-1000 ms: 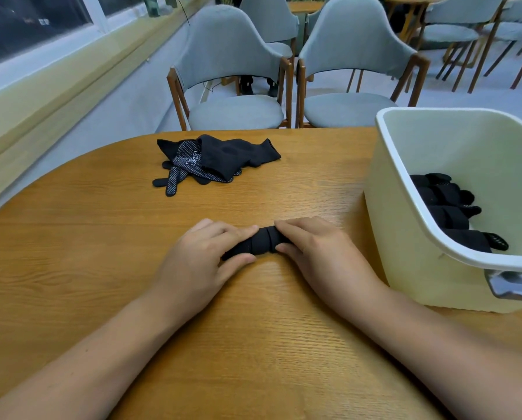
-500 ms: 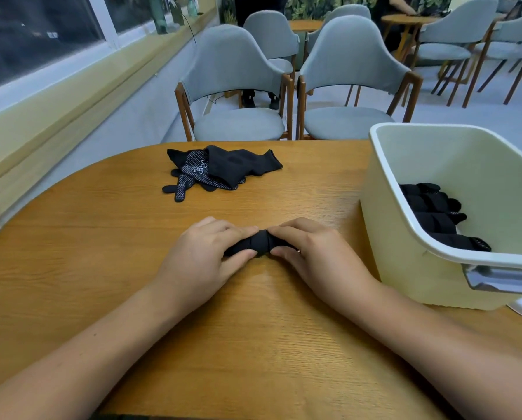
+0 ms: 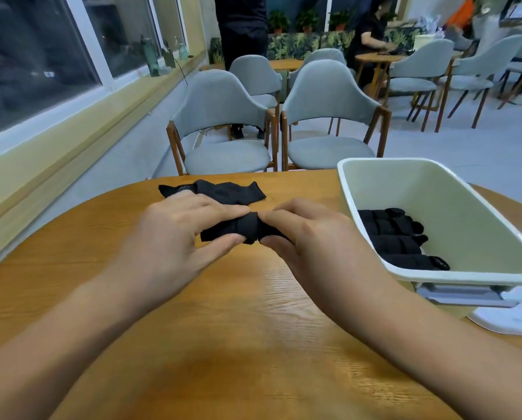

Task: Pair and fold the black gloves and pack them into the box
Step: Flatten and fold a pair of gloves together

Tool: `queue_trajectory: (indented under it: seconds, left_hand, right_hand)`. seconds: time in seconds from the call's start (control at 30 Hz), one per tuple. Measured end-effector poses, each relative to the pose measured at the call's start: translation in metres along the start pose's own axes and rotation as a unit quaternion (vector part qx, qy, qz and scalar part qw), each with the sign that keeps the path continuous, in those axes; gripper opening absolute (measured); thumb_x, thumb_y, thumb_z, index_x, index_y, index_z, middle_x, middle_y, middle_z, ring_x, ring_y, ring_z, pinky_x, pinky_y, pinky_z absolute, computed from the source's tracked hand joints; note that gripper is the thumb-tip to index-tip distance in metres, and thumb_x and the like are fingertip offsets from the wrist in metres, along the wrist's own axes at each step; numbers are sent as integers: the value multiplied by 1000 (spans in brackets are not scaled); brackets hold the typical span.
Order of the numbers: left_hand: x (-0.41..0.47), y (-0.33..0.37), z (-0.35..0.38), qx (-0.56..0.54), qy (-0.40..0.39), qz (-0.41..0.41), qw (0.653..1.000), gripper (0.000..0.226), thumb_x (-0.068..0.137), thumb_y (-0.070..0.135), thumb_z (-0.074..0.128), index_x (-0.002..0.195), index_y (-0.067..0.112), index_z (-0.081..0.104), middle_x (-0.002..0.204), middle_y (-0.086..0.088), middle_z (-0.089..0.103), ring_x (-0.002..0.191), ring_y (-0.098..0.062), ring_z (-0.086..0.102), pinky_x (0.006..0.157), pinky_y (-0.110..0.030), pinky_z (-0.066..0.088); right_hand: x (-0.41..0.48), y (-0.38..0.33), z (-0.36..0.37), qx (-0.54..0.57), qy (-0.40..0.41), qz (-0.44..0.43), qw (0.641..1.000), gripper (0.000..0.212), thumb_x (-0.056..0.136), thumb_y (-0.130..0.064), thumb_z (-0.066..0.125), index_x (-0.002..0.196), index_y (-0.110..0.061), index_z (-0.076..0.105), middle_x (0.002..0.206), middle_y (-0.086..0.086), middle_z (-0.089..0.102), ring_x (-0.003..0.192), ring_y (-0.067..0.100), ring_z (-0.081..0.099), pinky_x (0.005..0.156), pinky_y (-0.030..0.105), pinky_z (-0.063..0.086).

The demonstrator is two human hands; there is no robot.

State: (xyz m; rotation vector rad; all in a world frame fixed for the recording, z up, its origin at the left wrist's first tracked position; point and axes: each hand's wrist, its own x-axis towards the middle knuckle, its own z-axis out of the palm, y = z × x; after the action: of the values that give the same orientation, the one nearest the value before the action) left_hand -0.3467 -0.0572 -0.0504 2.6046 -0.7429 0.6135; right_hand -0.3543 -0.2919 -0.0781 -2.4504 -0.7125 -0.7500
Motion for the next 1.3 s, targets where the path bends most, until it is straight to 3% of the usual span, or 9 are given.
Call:
queue_trajectory:
  seconds: [0.2,0.33,0.53,0.77,0.87,1.03,1.1,1.17,1.3]
  left_hand:
    - [40,34,1,-26,14,40,999,44,94,47,71,136,35,73,116,16,75,108,-6,65,93,-36,57]
    - [72,61,15,-36,6,64,997,39,96,48,70,135,41,72,101,16,74,95,-9,65,81,-41,56]
    - [110,106,44,-52,-46,84,994,34,97,50,71,129,42,73,106,18,75,100,-6,66,85,-38,57]
    - [130,145,82,-47,-127,111,985,37,95,55,71,130,42,70,110,16,76,101,-8,67,81,-38,59]
    - [132,152,96,-48,-162,108,980,40,95,59,70,131,45,67,111,17,75,102,-9,68,80,-39,60]
    - [132,159,102,-49,-219,96,970,51,94,69,64,141,48,61,118,18,73,107,-3,66,89,-34,60]
    - [132,160,99,-59,-257,98,960,54,96,72,54,145,50,56,114,19,73,102,-1,66,87,-33,60]
    - [131,161,95,-74,-275,98,954,51,100,71,46,147,52,53,107,18,74,97,-1,67,84,-33,60]
    - [130,156,88,-98,-239,91,962,41,106,61,47,143,50,58,101,20,73,95,0,68,82,-33,59]
  right_hand:
    - [10,17,-64,-60,-38,35,997,21,103,-28,72,123,-25,78,112,-1,70,95,25,66,76,38,52]
    - [12,42,-104,-101,-71,61,990,24,104,-35,68,126,-35,77,110,-5,69,98,20,63,76,34,42]
    - [-8,87,-145,-93,-94,93,987,21,100,-33,74,120,-36,79,103,-8,73,90,17,64,82,41,53]
    - [-38,123,-178,-77,-167,143,972,27,93,-44,78,120,-44,78,99,-21,73,84,-1,61,75,25,51]
    - [-49,129,-183,-99,-191,155,964,28,92,-49,79,120,-44,77,96,-22,74,80,-5,60,66,13,42]
    - [-57,136,-186,-117,-235,168,950,42,88,-66,73,127,-50,69,103,-26,71,87,-4,61,66,17,44]
    - [-58,136,-187,-116,-251,162,947,53,85,-79,61,130,-52,67,105,-29,70,92,-2,64,74,23,52]
    - [-58,134,-189,-100,-248,166,949,59,84,-87,50,130,-53,66,99,-34,67,88,-2,67,73,24,50]
    - [-56,131,-191,-72,-214,166,960,49,92,-79,50,121,-47,72,87,-32,69,74,1,69,68,29,57]
